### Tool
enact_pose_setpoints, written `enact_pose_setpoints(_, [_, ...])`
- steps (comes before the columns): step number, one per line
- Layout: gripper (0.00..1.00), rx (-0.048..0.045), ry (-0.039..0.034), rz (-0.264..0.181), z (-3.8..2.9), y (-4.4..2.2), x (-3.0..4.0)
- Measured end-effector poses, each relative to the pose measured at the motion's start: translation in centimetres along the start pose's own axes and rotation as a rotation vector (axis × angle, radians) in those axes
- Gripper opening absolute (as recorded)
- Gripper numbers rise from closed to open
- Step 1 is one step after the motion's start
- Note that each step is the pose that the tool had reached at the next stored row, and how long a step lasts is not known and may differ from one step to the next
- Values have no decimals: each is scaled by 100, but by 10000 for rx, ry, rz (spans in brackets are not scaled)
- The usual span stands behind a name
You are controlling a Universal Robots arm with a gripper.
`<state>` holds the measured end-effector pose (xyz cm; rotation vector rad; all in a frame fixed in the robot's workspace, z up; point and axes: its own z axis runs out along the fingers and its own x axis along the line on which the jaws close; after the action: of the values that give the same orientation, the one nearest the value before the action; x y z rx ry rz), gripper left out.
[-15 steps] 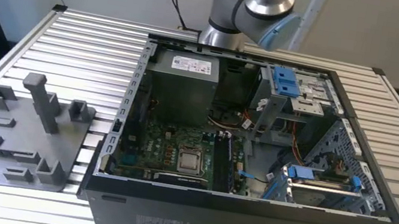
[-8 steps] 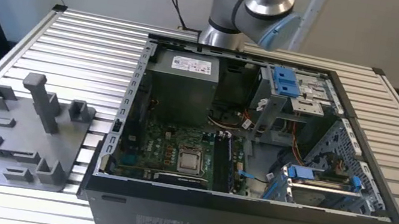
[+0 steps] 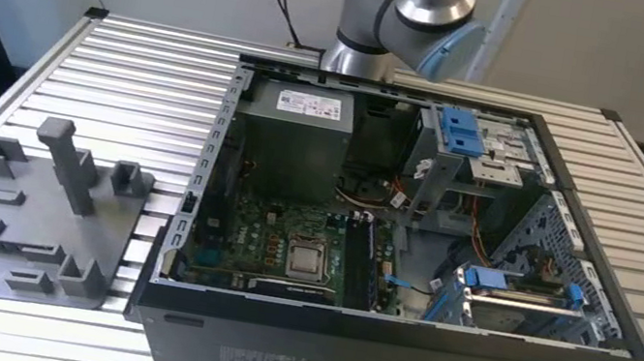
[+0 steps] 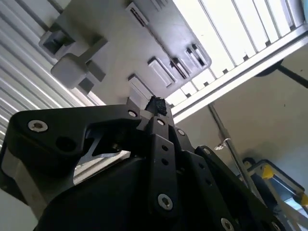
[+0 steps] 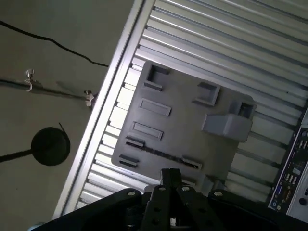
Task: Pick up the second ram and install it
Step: 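Pick up the second ram and move it above second insertion slot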
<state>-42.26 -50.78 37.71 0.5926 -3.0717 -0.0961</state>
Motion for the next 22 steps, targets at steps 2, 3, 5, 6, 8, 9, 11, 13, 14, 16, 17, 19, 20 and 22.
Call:
enact_pose_setpoints(2, [11, 0, 21, -337, 0, 0, 0])
enact_pose_setpoints(3, [11, 0, 32, -514, 0, 0, 0])
enact_pose_setpoints(5, [11, 0, 55, -887, 0, 0, 0])
enact_pose_setpoints(6, [11, 0, 66, -1060, 0, 0, 0])
enact_pose_setpoints(8, [11, 0, 88, -1405, 0, 0, 0])
enact_pose_setpoints(9, [11, 0, 99, -1561, 0, 0, 0])
enact_pose_setpoints(11, [11, 0, 112, -1778, 0, 0, 0])
enact_pose_setpoints(13, [11, 0, 116, -1848, 0, 0, 0])
enact_pose_setpoints(14, [11, 0, 118, -1880, 0, 0, 0])
enact_pose_setpoints(16, [11, 0, 121, -1921, 0, 0, 0])
enact_pose_setpoints(17, [11, 0, 126, -1995, 0, 0, 0])
enact_pose_setpoints(19, [11, 0, 138, -2210, 0, 0, 0])
enact_pose_setpoints(20, [11, 0, 146, -2346, 0, 0, 0])
enact_pose_setpoints(22, [11, 0, 165, -2638, 1, 0, 0])
